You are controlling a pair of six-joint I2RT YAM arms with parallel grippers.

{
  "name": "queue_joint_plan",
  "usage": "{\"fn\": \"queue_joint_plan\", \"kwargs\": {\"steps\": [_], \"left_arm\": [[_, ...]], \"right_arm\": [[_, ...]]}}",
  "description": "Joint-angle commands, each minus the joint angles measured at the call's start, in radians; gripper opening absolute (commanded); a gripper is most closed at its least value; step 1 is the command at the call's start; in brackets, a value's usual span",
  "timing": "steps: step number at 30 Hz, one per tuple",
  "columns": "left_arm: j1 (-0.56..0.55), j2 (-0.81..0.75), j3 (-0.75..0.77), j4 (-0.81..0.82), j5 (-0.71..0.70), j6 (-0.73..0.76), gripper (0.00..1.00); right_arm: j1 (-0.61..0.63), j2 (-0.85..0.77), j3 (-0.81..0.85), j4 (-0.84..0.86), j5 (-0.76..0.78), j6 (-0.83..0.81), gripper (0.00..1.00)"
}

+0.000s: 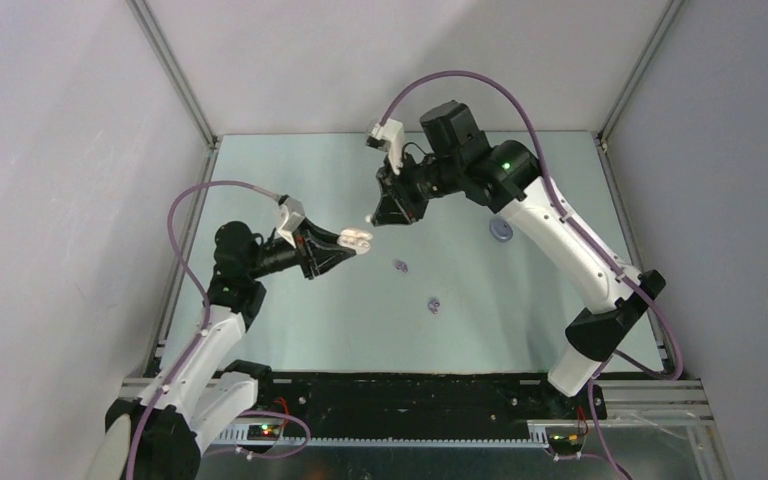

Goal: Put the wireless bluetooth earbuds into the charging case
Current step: Insert the left earbud into the left side groove of the charging case.

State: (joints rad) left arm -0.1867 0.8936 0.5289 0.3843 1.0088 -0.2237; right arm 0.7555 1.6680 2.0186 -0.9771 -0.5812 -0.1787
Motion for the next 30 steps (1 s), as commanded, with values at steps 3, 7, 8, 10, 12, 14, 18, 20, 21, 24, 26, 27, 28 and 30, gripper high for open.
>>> {"fn": "queue_joint_plan", "kwargs": {"steps": [3,7,8,10,12,14,18,20,21,24,26,27,28,30], "left_arm": [[-0.024,-0.042,0.081,-0.077,0.065,0.148,0.0],[-0.027,-0.068,0.1,-0.155,0.079,0.218,0.0],[-0.027,-0.074,0.101,-0.161,0.078,0.237,0.0],[-0.027,-0.083,0.103,-0.155,0.077,0.234,0.0],[-0.028,-0.091,0.103,-0.152,0.083,0.23,0.0],[-0.027,-0.101,0.105,-0.169,0.087,0.231,0.0],[-0.027,-0.118,0.106,-0.161,0.089,0.206,0.0],[-0.027,-0.118,0.108,-0.139,0.08,0.173,0.0],[-0.027,-0.116,0.107,-0.127,0.078,0.149,0.0],[-0.027,-0.11,0.11,-0.073,0.077,0.104,0.0],[-0.027,-0.106,0.112,-0.057,0.079,0.084,0.0],[-0.027,-0.104,0.114,-0.054,0.08,0.079,0.0],[-0.027,-0.103,0.115,-0.053,0.081,0.077,0.0],[-0.027,-0.101,0.111,-0.047,0.082,0.069,0.0]], "right_arm": [[0.087,0.028,0.057,0.03,0.085,-0.006,0.0],[0.131,0.03,0.054,0.022,0.116,-0.035,0.0],[0.139,0.03,0.051,0.022,0.133,-0.038,0.0],[0.162,0.029,0.045,0.024,0.15,-0.043,0.0],[0.172,0.032,0.043,0.032,0.163,-0.04,0.0],[0.179,0.039,0.045,0.036,0.175,-0.043,0.0],[0.187,0.055,0.055,0.042,0.192,-0.043,0.0],[0.19,0.061,0.058,0.044,0.193,-0.042,0.0],[0.19,0.063,0.058,0.043,0.194,-0.041,0.0],[0.191,0.062,0.051,0.043,0.198,-0.043,0.0],[0.191,0.061,0.048,0.044,0.202,-0.039,0.0],[0.191,0.061,0.046,0.048,0.207,-0.037,0.0],[0.19,0.06,0.044,0.051,0.208,-0.034,0.0],[0.192,0.057,0.04,0.062,0.215,-0.027,0.0]]}}
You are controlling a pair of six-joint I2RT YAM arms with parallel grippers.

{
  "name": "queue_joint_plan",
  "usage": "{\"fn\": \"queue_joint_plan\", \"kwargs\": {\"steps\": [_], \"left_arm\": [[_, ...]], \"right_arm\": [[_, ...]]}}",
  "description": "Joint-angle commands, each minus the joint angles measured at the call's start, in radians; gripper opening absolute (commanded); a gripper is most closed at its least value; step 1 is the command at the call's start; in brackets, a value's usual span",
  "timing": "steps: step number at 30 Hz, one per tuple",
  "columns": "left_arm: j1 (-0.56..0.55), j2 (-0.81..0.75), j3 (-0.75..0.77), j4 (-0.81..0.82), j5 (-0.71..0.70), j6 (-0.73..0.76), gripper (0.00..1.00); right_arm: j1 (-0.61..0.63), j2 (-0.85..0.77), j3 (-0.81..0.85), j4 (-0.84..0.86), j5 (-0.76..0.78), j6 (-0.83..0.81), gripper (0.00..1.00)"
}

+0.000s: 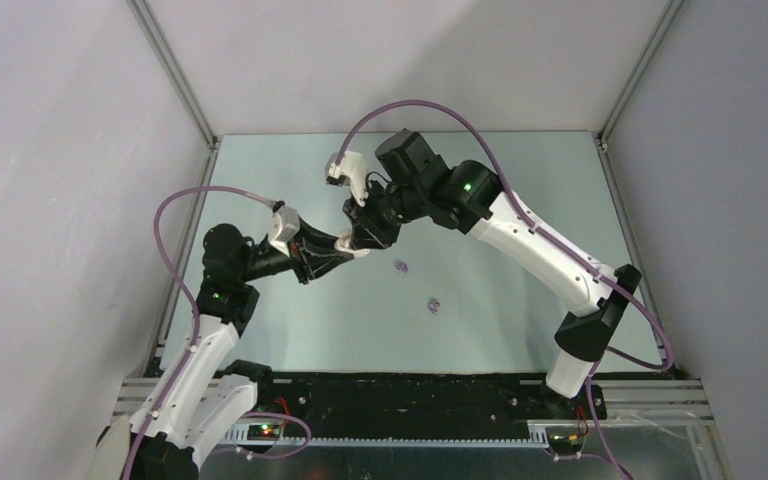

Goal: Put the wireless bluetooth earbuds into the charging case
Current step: Insert the left earbud into the left side groove of the charging case.

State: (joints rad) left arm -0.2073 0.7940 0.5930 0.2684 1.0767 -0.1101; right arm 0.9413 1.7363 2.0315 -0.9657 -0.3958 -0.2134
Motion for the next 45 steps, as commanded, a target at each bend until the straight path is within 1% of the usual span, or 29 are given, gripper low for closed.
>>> {"fn": "queue_joint_plan", "kwargs": {"steps": [1,6,27,29,34,36,38,45], "left_arm": [[-0.007,-0.002,0.046,0.079,0.014,-0.055,0.0],[-0.006,-0.003,0.038,0.102,0.011,-0.081,0.0],[-0.008,0.004,0.041,0.093,0.024,-0.061,0.0],[-0.007,0.002,0.041,0.09,0.024,-0.058,0.0],[-0.007,0.001,0.043,0.086,0.016,-0.056,0.0],[-0.006,0.004,0.044,0.085,0.016,-0.055,0.0],[-0.007,0.009,0.044,0.087,0.015,-0.055,0.0],[-0.007,0.019,0.047,0.089,0.021,-0.057,0.0]], "right_arm": [[0.006,-0.01,0.026,0.056,0.032,0.01,0.0],[0.009,-0.005,0.025,0.067,0.042,0.029,0.0],[0.033,0.024,0.045,0.092,0.052,0.049,0.0],[0.033,0.025,0.043,0.089,0.057,0.045,0.03],[0.033,0.017,0.039,0.072,0.059,0.018,0.21],[0.034,0.008,0.04,0.066,0.058,0.004,0.26],[0.033,-0.002,0.039,0.059,0.056,-0.015,0.28],[0.034,-0.021,0.036,0.059,0.08,-0.062,0.29]]}}
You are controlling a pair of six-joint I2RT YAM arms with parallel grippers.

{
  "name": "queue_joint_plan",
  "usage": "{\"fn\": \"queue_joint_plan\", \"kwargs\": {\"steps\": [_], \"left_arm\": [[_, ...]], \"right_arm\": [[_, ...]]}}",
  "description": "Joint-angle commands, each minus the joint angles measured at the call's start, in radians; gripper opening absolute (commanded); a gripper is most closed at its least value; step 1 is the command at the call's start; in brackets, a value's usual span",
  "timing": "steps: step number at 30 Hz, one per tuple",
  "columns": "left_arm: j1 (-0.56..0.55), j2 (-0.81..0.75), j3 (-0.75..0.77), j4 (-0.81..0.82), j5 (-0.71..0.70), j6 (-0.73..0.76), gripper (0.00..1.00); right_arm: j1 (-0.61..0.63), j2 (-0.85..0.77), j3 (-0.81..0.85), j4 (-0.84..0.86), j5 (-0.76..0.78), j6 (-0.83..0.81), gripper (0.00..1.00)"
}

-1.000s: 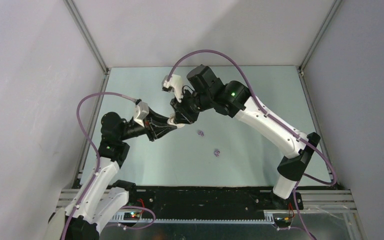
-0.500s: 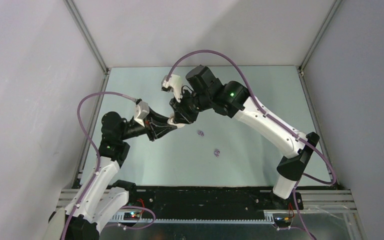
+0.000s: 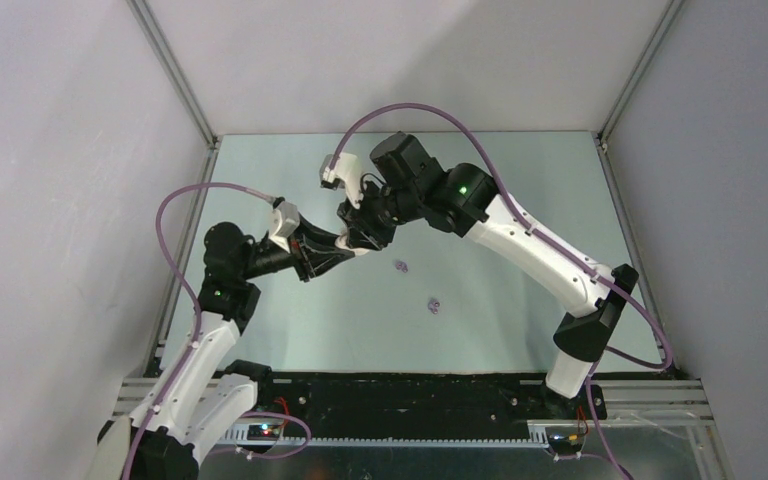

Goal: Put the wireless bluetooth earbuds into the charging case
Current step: Insert the left earbud into the left side groove of the charging case.

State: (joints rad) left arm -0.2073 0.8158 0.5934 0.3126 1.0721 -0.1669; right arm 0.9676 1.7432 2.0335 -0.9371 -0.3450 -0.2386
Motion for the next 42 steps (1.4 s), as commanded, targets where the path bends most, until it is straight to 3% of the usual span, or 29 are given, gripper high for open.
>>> {"fn": "queue_joint_plan", "kwargs": {"steps": [1,14,25,28,31,33,42], "left_arm": [[-0.006,-0.003,0.046,0.044,0.025,0.0,0.0],[-0.007,0.005,0.049,0.074,0.024,-0.046,0.0],[-0.007,0.007,0.048,0.083,0.031,-0.059,0.0],[-0.007,0.003,0.048,0.076,0.032,-0.058,0.0],[-0.007,0.001,0.047,0.073,0.032,-0.053,0.0],[-0.006,0.0,0.05,0.06,0.033,-0.034,0.0],[-0.007,0.006,0.067,0.046,0.032,-0.032,0.0]], "right_arm": [[0.008,-0.03,0.034,0.031,0.032,-0.041,0.3],[0.005,-0.066,0.025,0.047,0.08,-0.079,0.36],[-0.015,-0.138,-0.025,0.121,0.031,-0.093,0.4],[-0.042,-0.174,-0.067,0.15,-0.034,-0.097,0.55],[-0.064,-0.226,-0.149,0.153,-0.158,-0.175,0.87],[-0.07,-0.25,-0.216,0.154,-0.18,-0.228,0.97],[-0.058,-0.191,-0.291,0.209,-0.196,-0.275,0.99]]}}
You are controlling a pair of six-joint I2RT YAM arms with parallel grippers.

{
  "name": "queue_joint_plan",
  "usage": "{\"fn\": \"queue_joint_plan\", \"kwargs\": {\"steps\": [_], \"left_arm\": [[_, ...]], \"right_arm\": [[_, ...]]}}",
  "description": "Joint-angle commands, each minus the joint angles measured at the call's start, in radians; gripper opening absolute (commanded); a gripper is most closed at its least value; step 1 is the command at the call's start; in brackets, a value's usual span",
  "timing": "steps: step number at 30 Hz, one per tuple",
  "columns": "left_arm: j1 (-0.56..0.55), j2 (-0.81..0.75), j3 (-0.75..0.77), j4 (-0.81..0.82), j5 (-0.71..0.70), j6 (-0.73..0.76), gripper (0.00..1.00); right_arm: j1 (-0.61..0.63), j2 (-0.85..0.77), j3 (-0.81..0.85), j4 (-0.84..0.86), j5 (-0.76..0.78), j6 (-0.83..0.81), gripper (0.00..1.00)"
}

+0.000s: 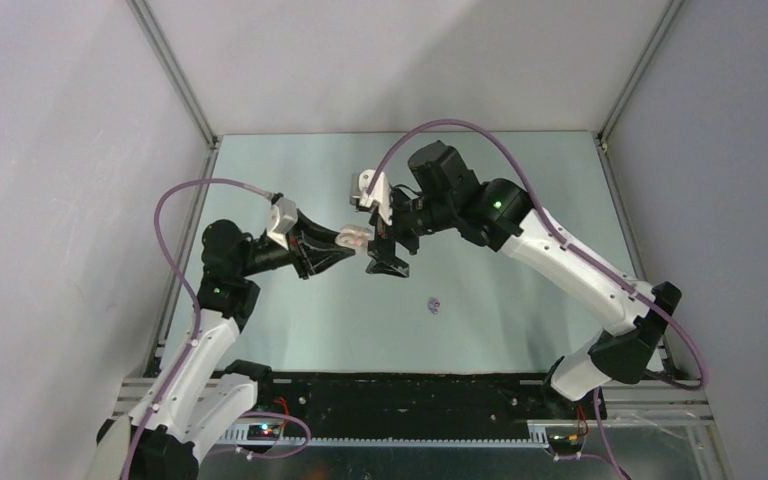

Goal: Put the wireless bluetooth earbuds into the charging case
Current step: Close the charging case with the earbuds inside.

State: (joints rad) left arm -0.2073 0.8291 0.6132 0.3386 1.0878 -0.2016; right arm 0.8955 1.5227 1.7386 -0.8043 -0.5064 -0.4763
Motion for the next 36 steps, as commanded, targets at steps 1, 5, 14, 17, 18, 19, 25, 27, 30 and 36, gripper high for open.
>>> {"fn": "queue_joint_plan", "kwargs": {"steps": [1,5,14,17,18,19,25,27,30,36], "left_arm": [[-0.007,-0.006,0.048,0.018,0.009,-0.002,0.0],[-0.007,0.003,0.067,-0.019,-0.069,-0.047,0.0],[0.016,0.069,0.076,0.058,-0.184,-0.318,0.0],[0.021,0.088,0.064,0.123,-0.187,-0.408,0.0],[0.021,0.091,0.062,0.127,-0.19,-0.411,0.0],[0.021,0.092,0.056,0.133,-0.192,-0.414,0.0],[0.022,0.089,0.043,0.123,-0.185,-0.415,0.0],[0.023,0.084,0.04,0.101,-0.182,-0.407,0.0],[0.023,0.077,0.041,0.037,-0.195,-0.376,0.0],[0.023,0.14,0.07,-0.168,-0.347,-0.31,0.0]], "right_arm": [[0.02,0.036,0.004,0.092,-0.028,-0.036,0.99],[0.065,0.054,0.009,0.122,0.036,-0.036,0.99],[0.156,-0.026,-0.107,0.243,0.363,-0.069,0.99],[0.158,-0.038,-0.133,0.27,0.429,-0.07,0.99],[0.157,-0.041,-0.14,0.281,0.442,-0.072,0.99],[0.156,-0.044,-0.154,0.286,0.459,-0.072,0.99],[0.075,-0.056,-0.148,0.291,0.412,0.035,0.99],[-0.002,-0.081,-0.116,0.261,0.256,0.074,0.99],[-0.108,-0.169,-0.152,0.254,0.059,0.053,0.99],[-0.173,-0.287,-0.269,0.196,0.008,0.041,0.99]]}}
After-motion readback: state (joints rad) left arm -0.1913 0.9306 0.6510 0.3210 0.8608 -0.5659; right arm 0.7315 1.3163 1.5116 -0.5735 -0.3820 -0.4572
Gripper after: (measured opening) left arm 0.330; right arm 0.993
